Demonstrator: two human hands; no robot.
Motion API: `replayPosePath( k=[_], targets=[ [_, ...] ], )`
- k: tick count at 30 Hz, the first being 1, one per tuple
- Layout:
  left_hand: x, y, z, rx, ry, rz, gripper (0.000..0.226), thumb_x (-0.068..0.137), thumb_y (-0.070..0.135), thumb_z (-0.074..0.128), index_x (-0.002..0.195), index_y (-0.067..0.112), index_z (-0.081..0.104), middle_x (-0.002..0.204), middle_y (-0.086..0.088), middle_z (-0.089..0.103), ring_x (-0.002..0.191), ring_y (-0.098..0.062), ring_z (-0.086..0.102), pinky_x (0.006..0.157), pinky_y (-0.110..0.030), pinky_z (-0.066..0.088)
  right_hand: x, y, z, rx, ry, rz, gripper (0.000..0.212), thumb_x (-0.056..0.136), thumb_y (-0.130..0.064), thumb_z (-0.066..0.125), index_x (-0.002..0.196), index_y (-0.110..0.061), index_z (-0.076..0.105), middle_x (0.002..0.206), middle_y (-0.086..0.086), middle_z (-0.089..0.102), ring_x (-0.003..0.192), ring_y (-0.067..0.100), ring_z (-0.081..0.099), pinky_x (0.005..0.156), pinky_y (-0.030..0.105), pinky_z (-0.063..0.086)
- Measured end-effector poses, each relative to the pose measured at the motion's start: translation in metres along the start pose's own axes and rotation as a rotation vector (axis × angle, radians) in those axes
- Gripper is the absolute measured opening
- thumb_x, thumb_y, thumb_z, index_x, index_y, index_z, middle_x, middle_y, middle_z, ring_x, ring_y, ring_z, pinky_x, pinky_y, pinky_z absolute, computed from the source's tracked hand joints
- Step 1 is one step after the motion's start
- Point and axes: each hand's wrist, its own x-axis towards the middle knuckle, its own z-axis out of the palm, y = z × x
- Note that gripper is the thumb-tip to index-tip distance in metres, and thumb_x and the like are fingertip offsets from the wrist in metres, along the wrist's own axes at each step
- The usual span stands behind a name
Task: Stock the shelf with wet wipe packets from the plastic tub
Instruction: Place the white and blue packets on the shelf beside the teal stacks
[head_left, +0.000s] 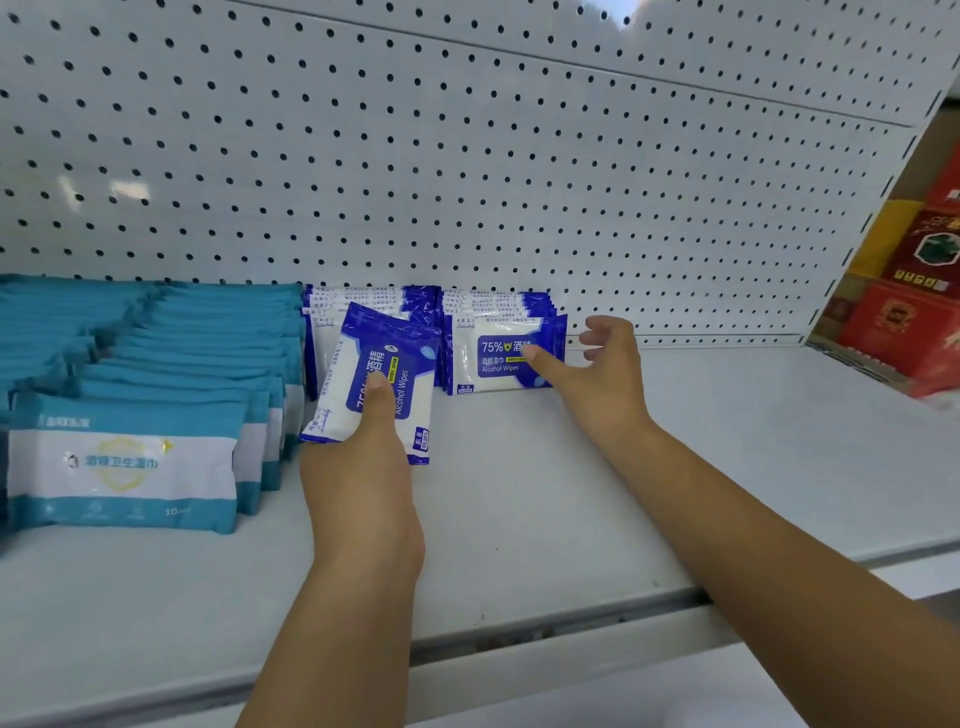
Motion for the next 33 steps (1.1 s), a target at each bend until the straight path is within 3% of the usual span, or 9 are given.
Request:
replayPosePath(
  k=[3, 5, 7, 12, 16, 20, 23, 28, 33],
  targets=[
    [0.000, 0.000, 0.002, -0.017, -0.022, -0.016, 0.009, 0.092, 0.027, 0.073, 0.091, 0.030, 0.064, 0.071, 0.017, 0.075, 0.077, -0.011, 0.073, 0.079, -0.035, 0.058, -0.020, -0.019, -0.011, 0.167, -0.068, -0.107, 0.023, 0.090, -0.034, 0.073, 0.088, -0.014, 0.062, 0.088, -0.002, 0.068, 0.083, 0.008, 0.061, 0.075, 0.027, 0.049],
    [-0.003, -0.001, 0.004, 0.018, -0.028, -0.002, 0.011, 0.090, 0.029, 0.075, 0.090, 0.030, 0.064, 0.069, 0.017, 0.074, 0.072, -0.008, 0.073, 0.079, -0.036, 0.058, -0.034, -0.028, -0.011, 0.227, -0.255, -0.144, 0.035, 0.096, -0.031, 0.066, 0.074, -0.004, 0.064, 0.072, 0.008, 0.068, 0.066, 0.009, 0.060, 0.067, 0.022, 0.049],
    [-0.005, -0.001, 0.005, 0.072, -0.047, 0.020, 0.014, 0.087, 0.034, 0.077, 0.091, 0.030, 0.065, 0.070, 0.019, 0.074, 0.066, -0.003, 0.072, 0.075, -0.034, 0.057, -0.045, -0.037, -0.008, 0.247, -0.420, -0.156, 0.040, 0.097, -0.034, 0.063, 0.074, -0.001, 0.067, 0.068, 0.006, 0.067, 0.061, 0.008, 0.058, 0.062, 0.015, 0.046],
    [-0.010, -0.001, 0.006, 0.151, -0.099, 0.042, 0.018, 0.087, 0.044, 0.074, 0.088, 0.028, 0.068, 0.073, 0.015, 0.076, 0.067, -0.005, 0.073, 0.068, -0.031, 0.056, -0.043, -0.040, -0.009, 0.357, -0.517, -0.082, 0.052, 0.080, -0.051, 0.065, 0.098, -0.002, 0.066, 0.078, 0.000, 0.072, 0.069, 0.014, 0.062, 0.066, 0.029, 0.047],
    [-0.017, -0.002, 0.006, 0.227, -0.180, 0.094, 0.020, 0.088, 0.045, 0.071, 0.095, 0.027, 0.074, 0.084, 0.011, 0.078, 0.075, -0.008, 0.075, 0.062, -0.023, 0.056, -0.036, -0.036, -0.012, 0.559, -0.605, 0.060, 0.047, 0.073, -0.035, 0.076, 0.112, -0.011, 0.062, 0.098, 0.004, 0.076, 0.086, 0.017, 0.072, 0.075, 0.035, 0.057],
    [-0.017, 0.000, 0.006, 0.226, -0.170, 0.146, 0.026, 0.086, 0.043, 0.072, 0.103, 0.023, 0.072, 0.090, 0.006, 0.079, 0.080, -0.011, 0.076, 0.063, -0.024, 0.058, -0.037, -0.034, -0.015, 0.566, -0.693, 0.083, 0.038, 0.077, -0.021, 0.075, 0.113, -0.011, 0.069, 0.112, 0.010, 0.075, 0.101, 0.025, 0.072, 0.076, 0.034, 0.060],
    [-0.019, 0.001, 0.004, 0.245, -0.124, 0.216, 0.020, 0.090, 0.036, 0.072, 0.100, 0.019, 0.068, 0.084, 0.009, 0.078, 0.074, -0.005, 0.074, 0.055, -0.014, 0.052, -0.037, -0.034, -0.017, 0.550, -0.717, 0.069, 0.041, 0.075, -0.019, 0.078, 0.114, -0.010, 0.069, 0.115, 0.017, 0.073, 0.103, 0.030, 0.070, 0.083, 0.037, 0.060],
    [-0.020, 0.013, -0.012, 0.421, -0.087, 0.405, 0.019, 0.090, 0.030, 0.072, 0.105, 0.025, 0.063, 0.101, 0.008, 0.074, 0.086, 0.001, 0.071, 0.062, -0.017, 0.058, -0.043, -0.034, -0.014, 0.425, -0.780, 0.011, 0.040, 0.079, -0.001, 0.079, 0.114, -0.015, 0.066, 0.111, 0.007, 0.076, 0.104, 0.024, 0.072, 0.089, 0.035, 0.059],
    [-0.025, 0.030, -0.040, 0.789, 0.045, 0.791, 0.034, 0.087, 0.028, 0.078, 0.117, 0.026, 0.062, 0.111, 0.015, 0.060, 0.106, -0.009, 0.059, 0.095, -0.038, 0.052, -0.037, -0.044, -0.005, 0.258, -0.674, -0.064, 0.036, 0.077, -0.011, 0.085, 0.106, -0.020, 0.066, 0.097, -0.003, 0.077, 0.093, 0.015, 0.074, 0.078, 0.029, 0.058]
  ],
)
